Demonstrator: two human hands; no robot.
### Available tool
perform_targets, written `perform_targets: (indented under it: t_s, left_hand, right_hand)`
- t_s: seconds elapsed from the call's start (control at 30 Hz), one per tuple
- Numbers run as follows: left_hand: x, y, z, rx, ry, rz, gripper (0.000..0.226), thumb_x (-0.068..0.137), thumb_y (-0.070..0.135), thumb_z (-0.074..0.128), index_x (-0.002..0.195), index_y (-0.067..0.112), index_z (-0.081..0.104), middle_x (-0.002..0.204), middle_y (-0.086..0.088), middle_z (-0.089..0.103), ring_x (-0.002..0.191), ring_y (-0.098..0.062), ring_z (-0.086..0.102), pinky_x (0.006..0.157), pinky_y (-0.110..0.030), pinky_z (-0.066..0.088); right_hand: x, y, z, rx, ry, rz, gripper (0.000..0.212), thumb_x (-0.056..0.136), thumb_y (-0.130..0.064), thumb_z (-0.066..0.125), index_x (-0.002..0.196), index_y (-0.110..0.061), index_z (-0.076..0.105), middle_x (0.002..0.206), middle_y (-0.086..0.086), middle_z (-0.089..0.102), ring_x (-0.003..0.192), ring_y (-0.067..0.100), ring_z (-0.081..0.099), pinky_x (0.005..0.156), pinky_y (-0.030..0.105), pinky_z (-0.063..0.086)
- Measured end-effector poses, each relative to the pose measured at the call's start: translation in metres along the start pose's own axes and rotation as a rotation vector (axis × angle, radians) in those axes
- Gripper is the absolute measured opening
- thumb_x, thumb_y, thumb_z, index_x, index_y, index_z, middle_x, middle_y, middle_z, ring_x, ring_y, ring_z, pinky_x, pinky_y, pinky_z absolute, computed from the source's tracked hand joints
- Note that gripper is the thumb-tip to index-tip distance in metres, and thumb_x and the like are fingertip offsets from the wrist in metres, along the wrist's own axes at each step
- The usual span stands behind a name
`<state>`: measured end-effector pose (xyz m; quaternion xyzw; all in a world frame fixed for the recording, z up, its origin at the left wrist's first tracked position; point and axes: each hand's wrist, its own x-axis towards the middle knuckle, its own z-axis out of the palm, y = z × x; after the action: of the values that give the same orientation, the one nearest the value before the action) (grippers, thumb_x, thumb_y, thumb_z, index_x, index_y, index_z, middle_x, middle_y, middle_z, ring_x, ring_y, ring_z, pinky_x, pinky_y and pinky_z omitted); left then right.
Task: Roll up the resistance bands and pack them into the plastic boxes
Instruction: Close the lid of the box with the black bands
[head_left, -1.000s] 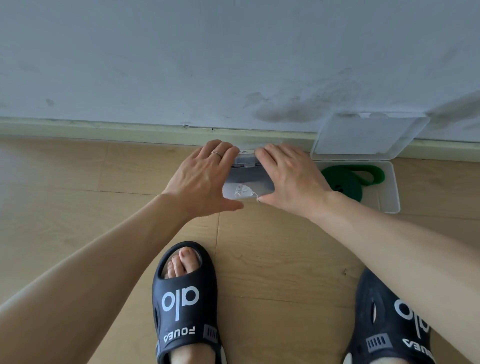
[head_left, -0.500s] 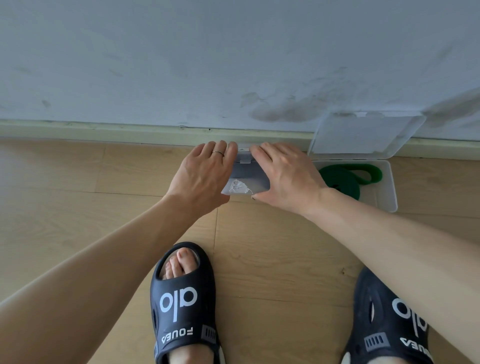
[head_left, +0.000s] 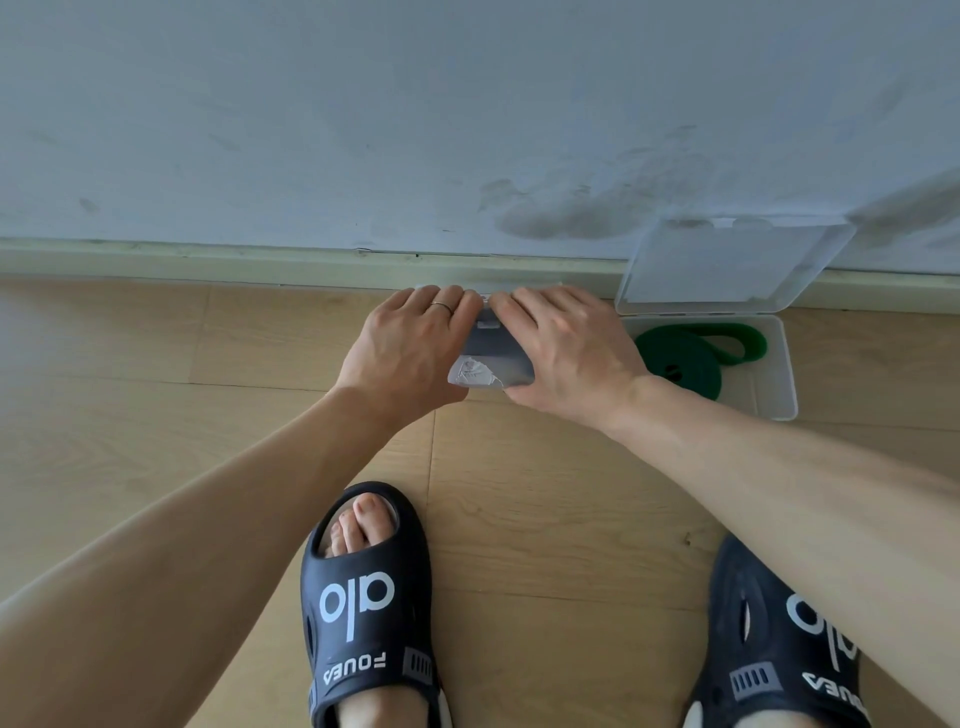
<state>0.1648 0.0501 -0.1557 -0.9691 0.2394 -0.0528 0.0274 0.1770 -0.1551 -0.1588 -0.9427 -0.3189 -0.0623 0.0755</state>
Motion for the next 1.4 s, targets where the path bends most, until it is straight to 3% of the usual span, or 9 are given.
perform_targets:
  t_s: [0.17, 0.3, 0.4, 0.7, 0.87, 1.0, 1.1, 1.27, 1.4]
  left_hand:
    - [0.0, 0.0, 0.0, -0.019, 0.01, -0.009, 0.044, 0.071, 0.029, 0.072, 0.109, 0.011, 0.058, 0.097, -0.002, 0.064, 0.085, -0.025, 0.062, 0.078, -0.034, 0.051]
    - [0.008, -0.006, -0.007, 0.003, -0.07, 0.015, 0.075, 0.057, 0.043, 0.087, 0.115, 0.01, 0.053, 0.099, -0.002, 0.062, 0.086, -0.025, 0.061, 0.079, -0.036, 0.052]
    - [0.008, -0.011, -0.007, -0.019, -0.052, 0.027, 0.088, 0.055, 0.046, 0.089, 0.126, 0.009, 0.051, 0.104, -0.004, 0.062, 0.092, -0.026, 0.061, 0.087, -0.037, 0.052]
    - [0.008, -0.012, -0.004, -0.08, -0.04, 0.022, 0.072, 0.063, 0.041, 0.083, 0.123, 0.01, 0.056, 0.104, -0.003, 0.063, 0.09, -0.026, 0.061, 0.085, -0.038, 0.053]
    - [0.012, -0.012, -0.012, -0.187, -0.156, -0.023, 0.083, 0.069, 0.067, 0.076, 0.13, 0.017, 0.05, 0.117, 0.0, 0.057, 0.107, -0.023, 0.054, 0.097, -0.038, 0.047]
    - [0.024, -0.019, -0.018, -0.692, -0.214, -0.274, 0.042, 0.098, 0.056, 0.047, 0.126, 0.029, 0.063, 0.116, 0.009, 0.058, 0.113, -0.015, 0.048, 0.099, -0.035, 0.042]
    - [0.03, -0.026, -0.017, -0.717, -0.243, -0.297, 0.027, 0.102, 0.046, 0.051, 0.115, 0.028, 0.066, 0.109, 0.011, 0.058, 0.11, -0.013, 0.049, 0.09, -0.033, 0.04]
    - [0.035, -0.031, -0.017, -0.749, -0.269, -0.255, 0.023, 0.1, 0.044, 0.058, 0.109, 0.024, 0.068, 0.109, 0.006, 0.06, 0.102, -0.013, 0.052, 0.08, -0.026, 0.035]
    - [0.036, -0.031, -0.02, -0.766, -0.262, -0.261, 0.019, 0.099, 0.042, 0.06, 0.105, 0.025, 0.069, 0.107, 0.006, 0.061, 0.094, -0.008, 0.051, 0.072, -0.01, 0.035]
  right_hand:
    - [0.002, 0.002, -0.002, -0.017, -0.055, -0.01, 0.079, 0.064, -0.041, 0.087, 0.13, -0.01, 0.057, 0.104, 0.005, 0.065, 0.09, 0.03, 0.066, 0.084, 0.043, 0.054]
    - [0.008, 0.008, -0.006, 0.007, -0.191, 0.0, 0.094, 0.071, -0.053, 0.083, 0.146, -0.014, 0.041, 0.124, 0.009, 0.057, 0.108, 0.031, 0.06, 0.097, 0.041, 0.048]
    - [0.002, 0.008, -0.001, -0.031, -0.139, -0.022, 0.109, 0.077, -0.056, 0.079, 0.161, -0.014, 0.024, 0.144, 0.015, 0.048, 0.117, 0.034, 0.056, 0.107, 0.045, 0.045]
    - [-0.007, 0.012, 0.013, 0.066, 0.042, -0.087, 0.099, 0.074, -0.045, 0.086, 0.153, -0.003, 0.043, 0.142, 0.015, 0.056, 0.115, 0.035, 0.058, 0.106, 0.049, 0.044]
    - [-0.005, 0.015, 0.014, 0.109, 0.094, -0.087, 0.098, 0.071, -0.042, 0.089, 0.151, -0.004, 0.047, 0.144, 0.015, 0.057, 0.114, 0.035, 0.06, 0.106, 0.047, 0.046]
    - [-0.004, 0.019, 0.022, 0.158, 0.157, -0.106, 0.098, 0.065, -0.039, 0.094, 0.147, -0.003, 0.054, 0.145, 0.015, 0.059, 0.113, 0.036, 0.064, 0.105, 0.047, 0.047]
    - [-0.003, 0.021, 0.022, 0.202, 0.167, -0.094, 0.099, 0.061, -0.036, 0.096, 0.144, -0.002, 0.056, 0.144, 0.014, 0.061, 0.114, 0.034, 0.064, 0.107, 0.045, 0.045]
    - [-0.002, 0.019, 0.02, 0.223, 0.16, -0.074, 0.098, 0.057, -0.036, 0.097, 0.141, -0.003, 0.058, 0.142, 0.011, 0.062, 0.114, 0.032, 0.064, 0.106, 0.042, 0.045]
    - [-0.002, 0.019, 0.02, 0.219, 0.16, -0.068, 0.098, 0.056, -0.036, 0.098, 0.141, -0.004, 0.058, 0.14, 0.011, 0.063, 0.113, 0.032, 0.065, 0.104, 0.043, 0.047]
